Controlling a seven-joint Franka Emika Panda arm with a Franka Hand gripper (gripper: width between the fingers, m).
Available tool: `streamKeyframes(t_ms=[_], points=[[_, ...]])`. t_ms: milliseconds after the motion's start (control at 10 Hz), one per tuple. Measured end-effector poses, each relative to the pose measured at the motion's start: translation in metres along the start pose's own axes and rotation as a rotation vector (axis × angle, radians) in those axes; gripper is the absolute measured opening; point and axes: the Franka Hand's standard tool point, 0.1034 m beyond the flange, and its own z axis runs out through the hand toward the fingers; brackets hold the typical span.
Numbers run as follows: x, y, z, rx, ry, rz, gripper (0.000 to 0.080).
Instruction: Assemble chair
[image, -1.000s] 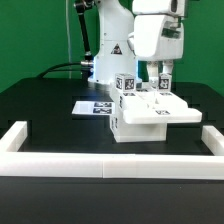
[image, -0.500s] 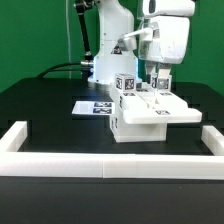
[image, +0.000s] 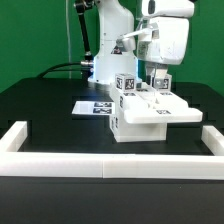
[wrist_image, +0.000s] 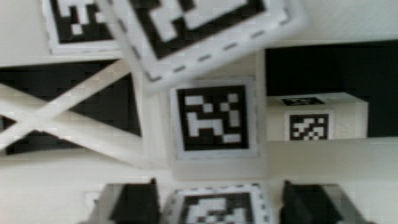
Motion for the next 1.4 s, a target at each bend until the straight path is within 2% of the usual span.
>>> streamKeyframes(t_ms=[300, 700, 1000, 1100, 1200, 1300, 1400], points=[[-0.004, 0.0, 0.0, 0.004, -0.002, 0.037, 0.029], [-0.009, 0.001, -0.001, 0.004, -0.002, 0.277, 0.0291], [-0.01, 0.001, 0.0, 0.004, -0.002, 0.282, 0.0291], [-0.01, 0.002, -0.005, -0.003, -0.001, 0.283, 0.0538], [-0.01, 0.003, -0.011, -0.015, 0.001, 0.282, 0.0538], [-0.01, 0.003, -0.019, -0.026, 0.005, 0.286, 0.0614], [-0.01, 0.002, -0.024, -0.034, 0.007, 0.29, 0.0614]])
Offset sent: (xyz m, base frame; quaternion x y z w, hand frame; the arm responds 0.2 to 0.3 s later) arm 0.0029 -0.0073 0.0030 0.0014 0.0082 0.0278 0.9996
